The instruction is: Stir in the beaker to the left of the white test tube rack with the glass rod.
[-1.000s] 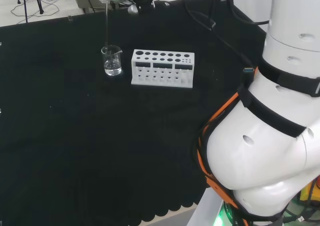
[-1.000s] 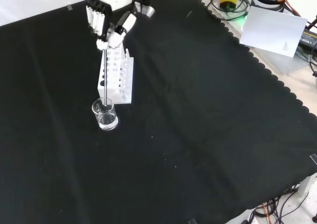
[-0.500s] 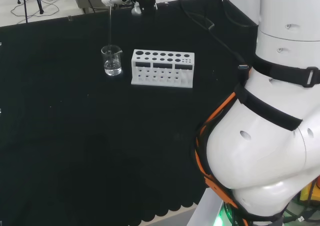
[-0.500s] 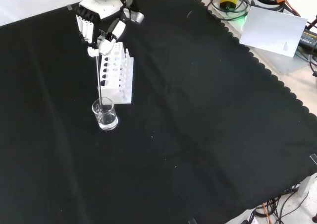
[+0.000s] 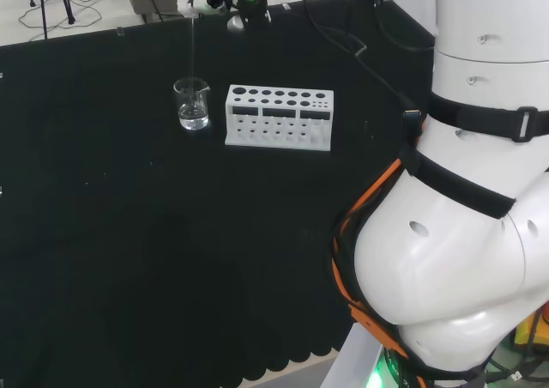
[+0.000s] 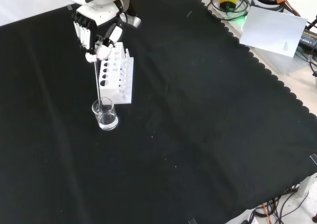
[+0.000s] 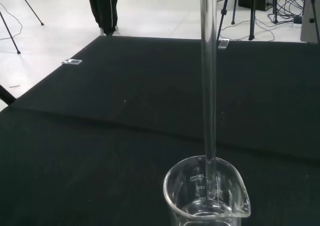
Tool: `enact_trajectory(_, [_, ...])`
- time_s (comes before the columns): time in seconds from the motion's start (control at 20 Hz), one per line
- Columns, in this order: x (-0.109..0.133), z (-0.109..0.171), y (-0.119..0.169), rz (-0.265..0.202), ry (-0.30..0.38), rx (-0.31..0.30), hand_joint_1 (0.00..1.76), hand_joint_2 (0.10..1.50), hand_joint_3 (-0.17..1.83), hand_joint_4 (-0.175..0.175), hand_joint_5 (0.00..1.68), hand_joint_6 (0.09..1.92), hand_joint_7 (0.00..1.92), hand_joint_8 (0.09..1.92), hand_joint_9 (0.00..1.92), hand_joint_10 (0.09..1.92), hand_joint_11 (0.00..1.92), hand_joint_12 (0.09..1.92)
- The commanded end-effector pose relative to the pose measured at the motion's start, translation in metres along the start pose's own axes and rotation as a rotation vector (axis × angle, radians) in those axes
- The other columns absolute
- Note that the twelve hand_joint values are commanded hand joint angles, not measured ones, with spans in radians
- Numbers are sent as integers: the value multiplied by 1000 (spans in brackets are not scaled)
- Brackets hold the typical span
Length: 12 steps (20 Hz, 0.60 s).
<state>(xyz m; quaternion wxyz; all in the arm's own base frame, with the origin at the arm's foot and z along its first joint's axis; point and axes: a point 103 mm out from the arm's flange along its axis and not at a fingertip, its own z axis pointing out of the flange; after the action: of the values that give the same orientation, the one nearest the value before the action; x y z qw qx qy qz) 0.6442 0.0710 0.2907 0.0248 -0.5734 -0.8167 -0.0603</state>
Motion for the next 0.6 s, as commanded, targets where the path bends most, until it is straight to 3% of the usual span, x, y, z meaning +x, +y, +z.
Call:
enact_trajectory(0.05, [-10, 12, 2, 5, -1, 21, 1306, 1107, -175, -175, 1323, 87, 1191, 994, 1813, 661, 1534, 997])
enact_trajectory(0.4, [-21, 12, -7, 17, -11, 41, 1306, 1108, -175, -175, 1324, 87, 1190, 994, 1814, 661, 1536, 997])
enact_trajectory(0.6, [-12, 13, -2, 24, -19, 56, 1306, 1108, -175, -175, 1324, 87, 1190, 995, 1814, 660, 1537, 996])
